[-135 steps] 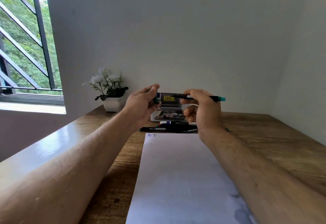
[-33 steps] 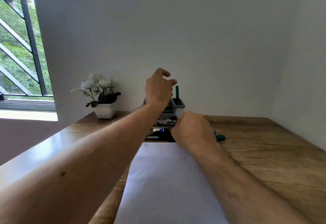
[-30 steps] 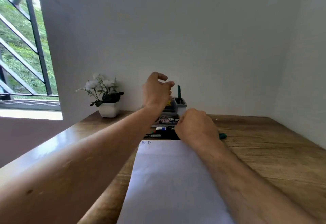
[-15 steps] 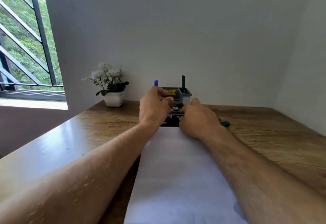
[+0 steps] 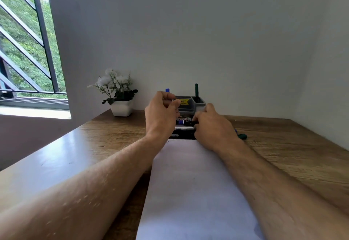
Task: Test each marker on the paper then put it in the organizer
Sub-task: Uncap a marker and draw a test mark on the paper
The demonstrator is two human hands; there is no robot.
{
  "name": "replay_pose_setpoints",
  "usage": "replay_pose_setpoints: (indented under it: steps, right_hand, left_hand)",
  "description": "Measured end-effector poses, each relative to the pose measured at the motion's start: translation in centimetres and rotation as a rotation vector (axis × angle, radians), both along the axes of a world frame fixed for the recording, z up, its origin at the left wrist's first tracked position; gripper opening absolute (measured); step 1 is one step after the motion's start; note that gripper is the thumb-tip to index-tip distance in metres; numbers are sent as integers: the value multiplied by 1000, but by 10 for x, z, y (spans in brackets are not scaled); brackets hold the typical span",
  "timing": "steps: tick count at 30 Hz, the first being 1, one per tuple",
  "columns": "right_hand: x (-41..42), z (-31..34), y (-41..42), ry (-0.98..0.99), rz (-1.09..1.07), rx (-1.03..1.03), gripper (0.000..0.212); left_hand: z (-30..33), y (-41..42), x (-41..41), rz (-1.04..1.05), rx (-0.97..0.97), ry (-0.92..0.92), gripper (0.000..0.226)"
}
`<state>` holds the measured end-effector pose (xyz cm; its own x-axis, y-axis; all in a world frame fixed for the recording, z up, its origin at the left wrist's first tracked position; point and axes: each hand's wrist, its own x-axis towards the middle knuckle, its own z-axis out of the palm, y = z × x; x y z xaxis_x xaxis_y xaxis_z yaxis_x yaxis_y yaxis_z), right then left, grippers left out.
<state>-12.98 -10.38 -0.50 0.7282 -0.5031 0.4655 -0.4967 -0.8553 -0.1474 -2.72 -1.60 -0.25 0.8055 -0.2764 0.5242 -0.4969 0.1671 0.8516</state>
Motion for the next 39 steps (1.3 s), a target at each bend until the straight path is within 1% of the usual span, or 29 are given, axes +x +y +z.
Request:
replay_pose_setpoints:
  steps: [2, 4, 6, 9, 12, 14, 16, 17, 18, 20, 22, 25, 27, 29, 32, 35, 39]
  right_hand:
    - [0, 0, -2, -55, 34, -3, 30]
    - [0, 1, -2, -155, 89, 37, 28]
    - [0, 5, -1, -319, 163, 124, 25]
    - [0, 12, 4, -609, 260, 317, 20]
    - [-4, 20, 10, -840, 375, 667, 7]
    - [-7, 24, 12, -936, 415, 873, 6]
    - [-10, 25, 14, -946, 420, 967, 4]
    - [-11, 26, 15, -942, 429, 997, 2]
    - [-12, 26, 15, -934, 435, 1010, 5]
    - [-13, 26, 14, -884, 417, 971, 8]
    - [-13, 26, 11, -759, 383, 916, 12]
    - [-10, 20, 11, -504, 322, 853, 20]
    - [-7, 15, 12, -402, 286, 808, 23]
    - [-5, 12, 13, -367, 278, 755, 22]
    - [-4, 11, 12, -392, 304, 646, 12]
    - [-2, 11, 9, -413, 284, 525, 26]
    - [-5, 9, 7, -374, 275, 361, 31]
  left_hand:
    - [2, 1, -2, 57, -30, -82, 9]
    - [2, 1, -4, 110, -52, -191, 7]
    - [1, 1, -5, 140, -68, -259, 8]
    - [1, 2, -5, 135, -48, -256, 17]
    - [0, 2, -6, 39, 20, -150, 23]
    - [0, 0, -5, -33, 35, -22, 25]
    - [-1, -1, -3, -157, -23, 160, 27]
    - [0, -1, -2, -233, -76, 262, 28]
    - [0, 0, -2, -292, -140, 347, 29]
    - [4, 2, 1, -333, -253, 457, 29]
    - [8, 5, 5, -322, -340, 508, 27]
    - [10, 8, 10, -289, -344, 466, 25]
    - [8, 8, 10, -292, -312, 427, 24]
    - [8, 8, 9, -313, -292, 405, 25]
    - [6, 7, 5, -366, -220, 343, 26]
    - [2, 4, 1, -453, -183, 319, 25]
    - [2, 5, 1, -489, -211, 299, 20]
